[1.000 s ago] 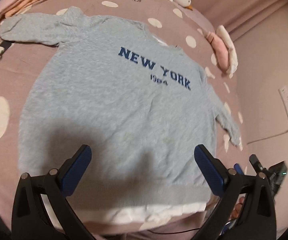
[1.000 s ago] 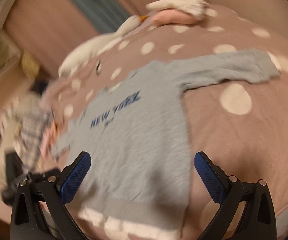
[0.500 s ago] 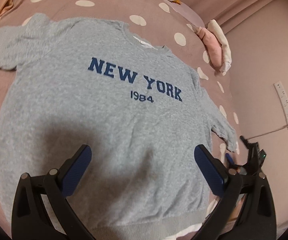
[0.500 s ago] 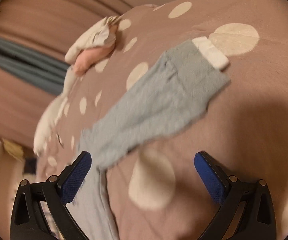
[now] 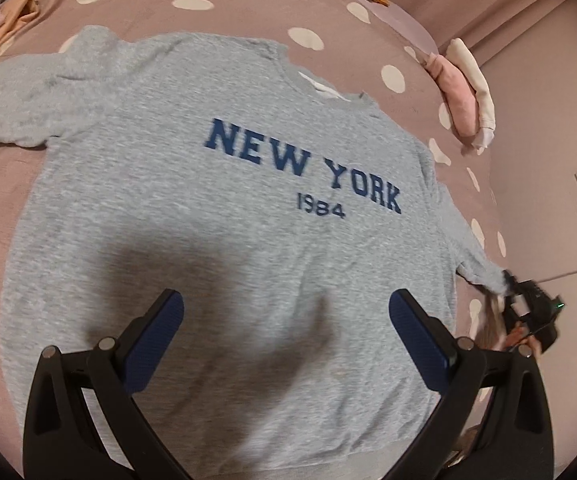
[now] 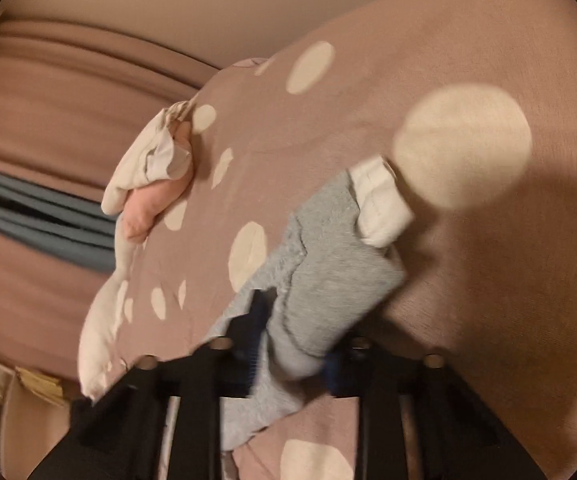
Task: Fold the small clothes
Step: 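Grasp the grey sweatshirt's sleeve cuff with the right tool, then fold the held sleeve across the chest with the right tool and release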
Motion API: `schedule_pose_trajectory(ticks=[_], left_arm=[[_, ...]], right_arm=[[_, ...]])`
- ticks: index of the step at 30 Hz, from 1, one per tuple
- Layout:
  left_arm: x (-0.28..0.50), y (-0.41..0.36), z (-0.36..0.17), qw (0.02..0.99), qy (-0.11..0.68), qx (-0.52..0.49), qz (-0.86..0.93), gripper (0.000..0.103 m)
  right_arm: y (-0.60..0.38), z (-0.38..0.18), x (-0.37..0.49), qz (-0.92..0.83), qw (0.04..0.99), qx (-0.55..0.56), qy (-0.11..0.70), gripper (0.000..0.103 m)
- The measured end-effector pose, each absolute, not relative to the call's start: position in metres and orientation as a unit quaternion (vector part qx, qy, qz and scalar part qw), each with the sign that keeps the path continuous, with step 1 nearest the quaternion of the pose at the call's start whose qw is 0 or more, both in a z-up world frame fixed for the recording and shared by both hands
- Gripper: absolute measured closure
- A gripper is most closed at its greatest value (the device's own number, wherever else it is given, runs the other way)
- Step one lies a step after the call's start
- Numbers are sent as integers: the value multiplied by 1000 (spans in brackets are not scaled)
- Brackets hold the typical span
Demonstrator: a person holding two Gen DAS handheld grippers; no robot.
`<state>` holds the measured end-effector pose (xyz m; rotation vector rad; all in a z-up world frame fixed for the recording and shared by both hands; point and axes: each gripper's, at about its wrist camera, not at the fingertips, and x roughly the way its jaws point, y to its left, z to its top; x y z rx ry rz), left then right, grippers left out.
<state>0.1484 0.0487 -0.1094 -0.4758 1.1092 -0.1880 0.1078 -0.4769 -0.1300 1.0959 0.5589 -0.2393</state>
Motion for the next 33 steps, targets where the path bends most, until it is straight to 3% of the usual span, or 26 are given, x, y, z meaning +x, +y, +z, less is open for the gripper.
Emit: schedule_pose_trajectory(ticks=[6, 13, 17, 25, 29, 33], left_arm=[[140, 70, -110, 819, 517, -235, -81, 0], [126, 99, -108, 820, 509, -253, -71, 0], [118, 122, -106, 821, 502, -265, -56, 0], [107, 161, -112, 817, 499, -288, -20, 0], [103, 172, -114, 817, 496, -293, -15, 0], [102, 186, -116, 819, 486, -303, -13, 0]], right_arm=[[-428, -44, 145, -83, 883, 372, 276, 89], [-283, 26, 197, -10, 931, 179, 316, 89], [-190, 11, 213, 15, 937, 44, 346, 89], [-42, -88, 209, 57, 885, -245, 392, 89], [-22, -115, 202, 97, 853, -280, 430, 89], [-35, -103, 185, 176, 850, -230, 440, 73]])
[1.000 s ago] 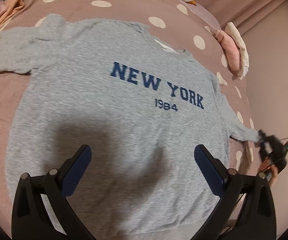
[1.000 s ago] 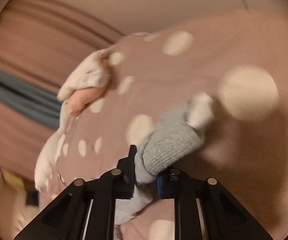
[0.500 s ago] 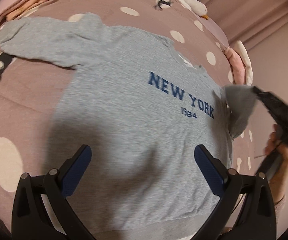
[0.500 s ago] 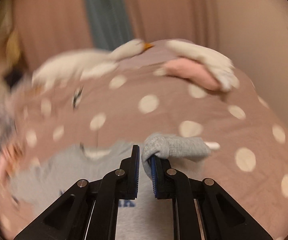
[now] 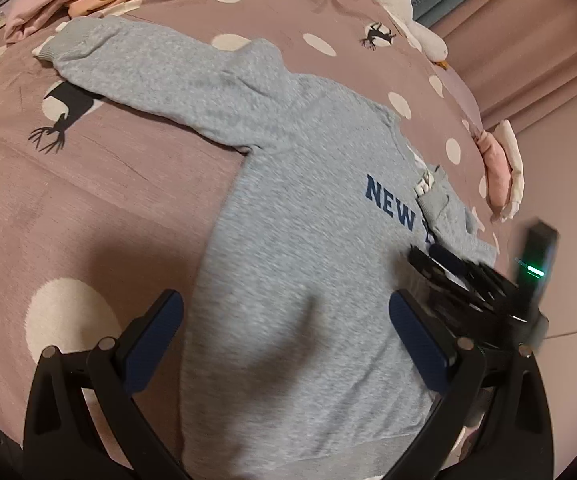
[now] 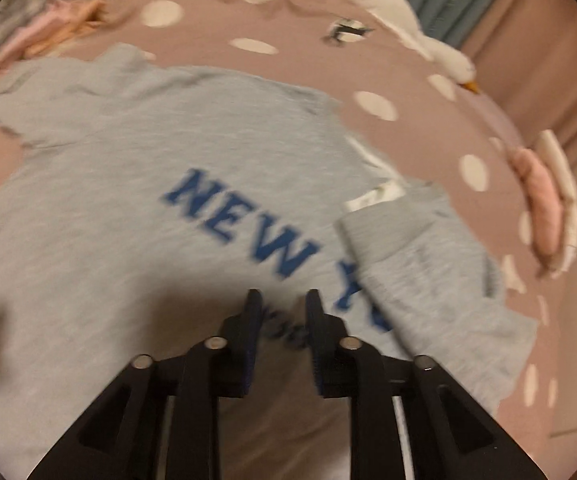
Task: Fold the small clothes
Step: 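Fold the held sleeve across the chest with the right tool and release, then grasp the other sleeve cuff with the left tool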
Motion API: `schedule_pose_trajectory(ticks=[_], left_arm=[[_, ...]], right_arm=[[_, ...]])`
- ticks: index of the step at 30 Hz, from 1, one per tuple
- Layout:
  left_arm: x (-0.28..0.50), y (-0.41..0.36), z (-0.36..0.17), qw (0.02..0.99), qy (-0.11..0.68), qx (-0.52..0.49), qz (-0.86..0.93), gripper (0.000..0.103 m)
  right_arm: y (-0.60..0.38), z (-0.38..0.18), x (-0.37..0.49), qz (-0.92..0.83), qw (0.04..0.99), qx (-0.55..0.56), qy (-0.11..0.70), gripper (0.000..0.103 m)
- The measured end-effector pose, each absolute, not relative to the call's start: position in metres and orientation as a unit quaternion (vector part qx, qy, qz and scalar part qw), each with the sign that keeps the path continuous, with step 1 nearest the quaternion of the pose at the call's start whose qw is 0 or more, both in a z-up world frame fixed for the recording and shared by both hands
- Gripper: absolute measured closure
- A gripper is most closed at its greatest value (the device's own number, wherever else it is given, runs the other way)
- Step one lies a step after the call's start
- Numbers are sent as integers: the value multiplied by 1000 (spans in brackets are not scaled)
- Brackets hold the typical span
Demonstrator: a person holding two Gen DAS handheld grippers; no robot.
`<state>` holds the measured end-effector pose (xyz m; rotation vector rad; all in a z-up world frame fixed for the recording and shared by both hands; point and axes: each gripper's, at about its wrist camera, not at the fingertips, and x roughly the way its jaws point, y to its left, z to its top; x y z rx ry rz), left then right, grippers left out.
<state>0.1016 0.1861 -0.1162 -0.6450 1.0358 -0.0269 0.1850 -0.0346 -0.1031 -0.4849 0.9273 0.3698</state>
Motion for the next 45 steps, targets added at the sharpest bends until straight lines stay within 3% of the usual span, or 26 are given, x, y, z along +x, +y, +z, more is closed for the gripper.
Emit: schedule_pose_trajectory(ticks=[4, 6, 10, 19, 20, 23, 24, 28, 32, 34, 36, 38, 45], left_arm=[[101, 202, -120, 818, 480, -317, 3, 0], [100, 211, -122, 815, 477, -329, 14, 0], [96, 222, -124, 811, 473, -344, 26, 0], [97, 227, -125, 807, 481, -341, 29, 0], [97, 227, -126, 807, 481, -341, 29, 0], [98, 227, -129, 805, 485, -341, 28, 0], [99, 227, -130, 804, 486, -342, 28, 0], [100, 224, -132, 803, 490, -338, 27, 0], [102, 223, -132, 801, 488, -343, 34, 0], [102, 225, -132, 800, 486, -350, 41, 0], [101, 232, -131, 798, 480, -362, 40, 0], [98, 243, -129, 797, 472, -376, 39, 0], [84, 321, -125, 786, 377, -485, 68, 0]], right_arm=[[-84, -75, 191, 184, 873, -118, 436, 72], [-109, -70, 206, 143, 884, -91, 436, 59], [-125, -80, 226, 138, 877, -46, 457, 59], [-74, -124, 266, 93, 872, -93, 472, 59], [-73, -124, 267, 93, 875, -93, 466, 59], [-77, -119, 263, 102, 882, -94, 451, 82], [-83, -116, 261, 110, 884, -78, 449, 84], [-101, -92, 242, 162, 894, -19, 417, 86], [-75, -87, 225, 204, 884, -78, 413, 86], [-58, -107, 233, 194, 861, -111, 456, 80], [-50, -118, 236, 181, 855, -124, 469, 65], [-49, -116, 233, 190, 859, -104, 465, 56], [-87, -97, 222, 210, 877, 37, 430, 54]])
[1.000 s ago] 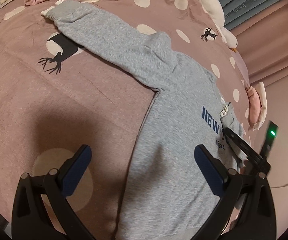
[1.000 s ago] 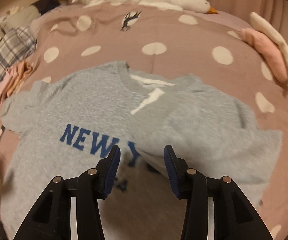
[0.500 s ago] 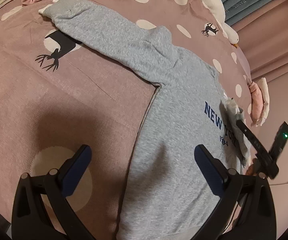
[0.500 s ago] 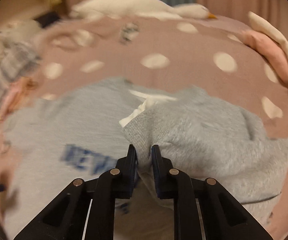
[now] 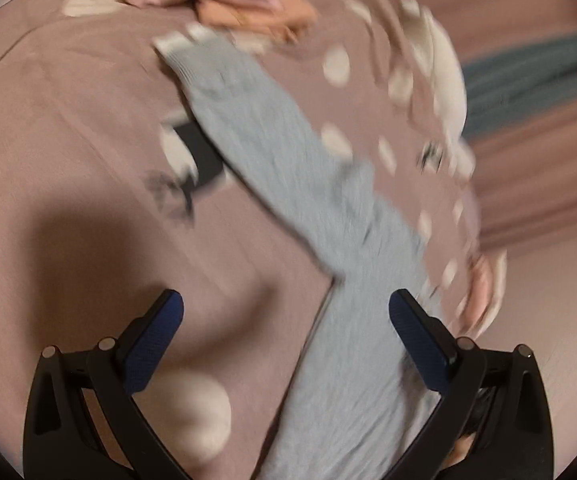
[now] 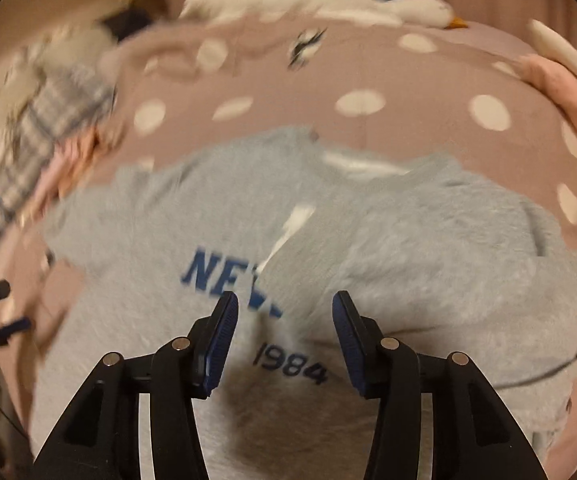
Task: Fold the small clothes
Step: 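Grasp the other sleeve cuff with the left tool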
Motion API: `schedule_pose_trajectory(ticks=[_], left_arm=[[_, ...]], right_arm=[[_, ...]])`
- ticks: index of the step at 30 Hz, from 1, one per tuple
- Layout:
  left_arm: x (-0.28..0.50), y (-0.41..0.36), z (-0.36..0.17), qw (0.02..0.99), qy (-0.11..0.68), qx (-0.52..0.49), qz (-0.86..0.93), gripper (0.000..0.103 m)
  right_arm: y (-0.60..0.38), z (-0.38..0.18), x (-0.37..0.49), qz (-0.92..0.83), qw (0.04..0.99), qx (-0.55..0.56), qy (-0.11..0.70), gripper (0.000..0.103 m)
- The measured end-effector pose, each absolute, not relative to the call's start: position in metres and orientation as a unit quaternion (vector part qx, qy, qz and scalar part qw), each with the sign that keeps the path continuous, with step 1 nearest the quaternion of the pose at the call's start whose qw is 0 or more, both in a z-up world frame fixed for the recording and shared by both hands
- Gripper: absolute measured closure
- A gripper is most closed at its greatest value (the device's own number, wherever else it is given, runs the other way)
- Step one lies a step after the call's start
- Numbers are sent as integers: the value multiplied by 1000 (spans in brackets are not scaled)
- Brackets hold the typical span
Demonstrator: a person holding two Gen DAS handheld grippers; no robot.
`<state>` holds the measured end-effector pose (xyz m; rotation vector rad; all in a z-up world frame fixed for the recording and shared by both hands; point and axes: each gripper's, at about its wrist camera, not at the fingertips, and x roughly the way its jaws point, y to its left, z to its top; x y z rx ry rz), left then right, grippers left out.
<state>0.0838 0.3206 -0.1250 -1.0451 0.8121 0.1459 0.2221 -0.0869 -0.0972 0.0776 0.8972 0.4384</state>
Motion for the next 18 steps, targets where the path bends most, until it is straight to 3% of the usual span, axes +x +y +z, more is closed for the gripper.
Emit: schedule_pose_trajectory(ticks=[3, 6, 11, 18], left_arm=[[83, 342, -122, 787, 344, -507, 76, 0], [99, 358, -124, 782, 342, -518, 58, 0], [134, 382, -148, 744, 341, -574, 30, 0], [152, 413, -156, 751, 294, -590, 47, 2]], right_arm=[[-96, -106, 232, 198, 880, 66, 427, 55], [-90, -126, 238, 189, 871, 59, 450, 67], [-91, -127, 234, 188, 871, 59, 451, 67], [-114, -86, 204, 230, 882, 102, 399, 67]])
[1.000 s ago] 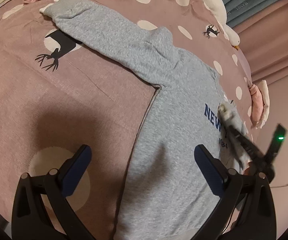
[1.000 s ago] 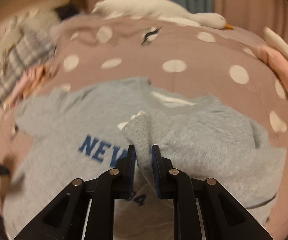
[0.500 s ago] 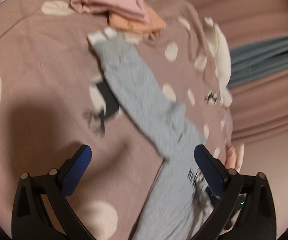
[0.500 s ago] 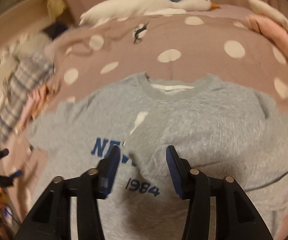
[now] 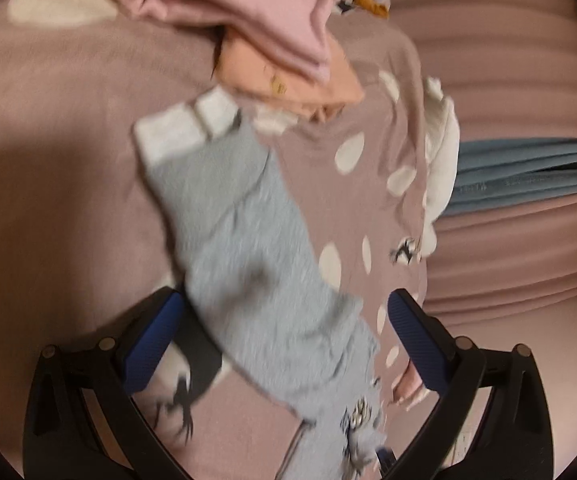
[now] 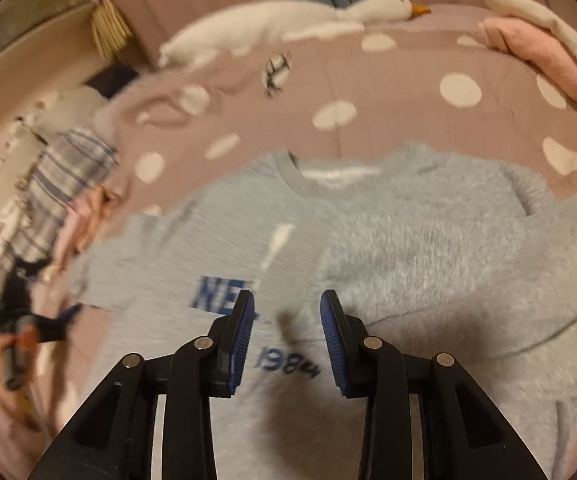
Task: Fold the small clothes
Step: 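Grasp the other sleeve cuff with the left tool, then fold the held sleeve across the chest with the left tool and release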
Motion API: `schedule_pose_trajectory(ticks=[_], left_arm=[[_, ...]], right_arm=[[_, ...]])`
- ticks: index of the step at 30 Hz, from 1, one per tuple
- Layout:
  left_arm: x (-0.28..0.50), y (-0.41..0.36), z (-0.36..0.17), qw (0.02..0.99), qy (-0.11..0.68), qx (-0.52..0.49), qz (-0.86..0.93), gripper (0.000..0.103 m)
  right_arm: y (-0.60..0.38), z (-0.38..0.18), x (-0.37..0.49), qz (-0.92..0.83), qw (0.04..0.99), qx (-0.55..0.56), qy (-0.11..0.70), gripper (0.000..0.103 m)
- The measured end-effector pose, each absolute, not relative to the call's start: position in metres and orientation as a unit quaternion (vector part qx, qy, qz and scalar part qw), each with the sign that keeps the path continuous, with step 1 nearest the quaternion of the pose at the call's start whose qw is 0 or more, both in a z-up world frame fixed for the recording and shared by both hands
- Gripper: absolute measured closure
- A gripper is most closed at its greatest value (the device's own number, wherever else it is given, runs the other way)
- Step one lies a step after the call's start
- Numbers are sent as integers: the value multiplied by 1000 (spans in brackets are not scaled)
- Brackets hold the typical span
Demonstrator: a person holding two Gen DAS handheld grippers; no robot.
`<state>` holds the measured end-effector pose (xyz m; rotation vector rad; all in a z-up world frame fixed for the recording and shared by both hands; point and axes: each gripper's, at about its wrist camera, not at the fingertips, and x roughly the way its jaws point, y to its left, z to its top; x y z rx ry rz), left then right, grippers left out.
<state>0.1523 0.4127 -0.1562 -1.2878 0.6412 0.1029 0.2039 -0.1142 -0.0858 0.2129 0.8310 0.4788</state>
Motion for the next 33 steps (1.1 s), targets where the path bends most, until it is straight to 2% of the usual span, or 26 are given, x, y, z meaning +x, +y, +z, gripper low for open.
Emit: schedule_pose_trajectory(ticks=[2, 5, 7, 8, 10, 15, 19, 27, 33], left_arm=[[157, 422, -156, 755, 275, -593, 57, 2], [161, 433, -161, 752, 259, -600, 88, 15], [166, 434, -164, 750, 273, -593, 104, 46], [170, 434, -165, 751, 286, -586, 105, 54], [173, 433, -170, 750, 313, -571, 116, 83], [170, 428, -158, 764, 329, -537, 139, 87], [181, 390, -112, 821, 336, -444, 123, 87], [209, 243, -21, 911, 319, -260, 8, 88], [230, 119, -21, 910, 353, -194, -96, 87]], right_arm=[[-120, -79, 194, 240, 883, 108, 389, 67], [-128, -74, 183, 254, 881, 127, 379, 67], [-135, -72, 177, 252, 882, 137, 375, 67], [-138, -72, 174, 251, 882, 141, 373, 67], [-144, -74, 172, 243, 884, 145, 373, 67], [-154, -80, 168, 240, 874, 162, 391, 67], [-160, -81, 161, 235, 876, 161, 388, 67], [-182, -90, 149, 226, 871, 192, 391, 66], [-200, -99, 142, 222, 865, 219, 393, 66]])
